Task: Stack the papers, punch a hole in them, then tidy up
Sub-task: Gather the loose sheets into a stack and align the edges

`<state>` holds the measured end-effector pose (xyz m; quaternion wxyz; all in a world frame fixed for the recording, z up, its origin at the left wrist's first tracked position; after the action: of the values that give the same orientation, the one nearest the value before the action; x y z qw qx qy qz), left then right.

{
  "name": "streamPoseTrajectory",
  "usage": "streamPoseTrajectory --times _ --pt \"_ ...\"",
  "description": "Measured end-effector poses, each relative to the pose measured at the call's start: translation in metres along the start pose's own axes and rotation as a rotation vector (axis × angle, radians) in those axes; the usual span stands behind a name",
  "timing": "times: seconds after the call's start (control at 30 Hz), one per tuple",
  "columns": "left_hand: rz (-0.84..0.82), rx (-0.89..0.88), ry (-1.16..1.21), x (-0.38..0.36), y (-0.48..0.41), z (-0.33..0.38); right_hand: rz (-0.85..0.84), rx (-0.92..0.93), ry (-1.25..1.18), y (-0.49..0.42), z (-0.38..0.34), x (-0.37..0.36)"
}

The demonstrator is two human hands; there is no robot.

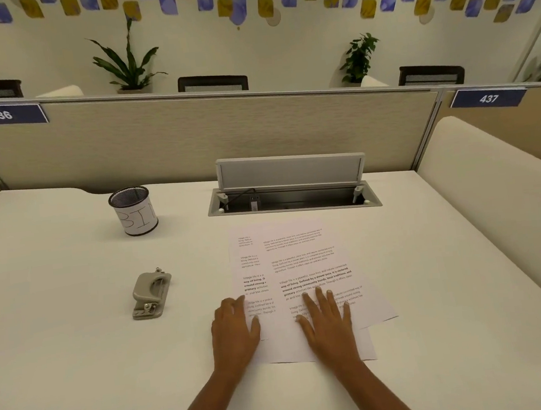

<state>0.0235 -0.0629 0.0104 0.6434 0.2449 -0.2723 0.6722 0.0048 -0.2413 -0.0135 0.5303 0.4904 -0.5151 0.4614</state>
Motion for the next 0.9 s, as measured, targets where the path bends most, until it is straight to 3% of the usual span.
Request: streamPoseTrajectory --times 0.17,0.33,0.47,0.57,0.63,0.73,0.9 --pt "-0.032 0.3 0.224 0.005 0.002 0.005 0.053 0.003 -0.024 0.001 0.002 -0.003" --pt "-0.106 0.473 0.466 0.0 -0.001 0.013 0.099 0.024 -0.06 0.003 0.0 0.0" --pt "-0.119 0.625 0.818 -0.003 -0.003 0.014 0.08 0.029 0.041 0.004 -0.002 0.005" --pt "-0.172 0.719 1.002 -0.002 -0.005 0.017 0.199 0.02 0.133 0.009 -0.005 0.02" --pt "-0.206 0.74 1.04 -0.001 -0.008 0.017 0.249 0.006 0.146 0.011 -0.005 0.025" --pt "-0.258 0.724 1.054 -0.002 -0.013 0.016 0.175 0.015 0.075 0.009 -0.003 0.018" --pt "-0.074 0.549 0.888 0.01 -0.025 0.009 -0.006 0.051 0.037 0.002 0.0 -0.004"
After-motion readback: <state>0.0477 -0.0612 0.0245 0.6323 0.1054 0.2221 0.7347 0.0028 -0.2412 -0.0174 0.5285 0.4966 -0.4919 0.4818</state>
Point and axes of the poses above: each hand's wrist, its own y-axis away from the middle knuckle, its own x-axis out of the back of the hand, z = x × y, the point moved 5 cm from there along -y, towards the middle knuckle, and after that the axes turned 15 degrees about y, right-handed, at the moved point
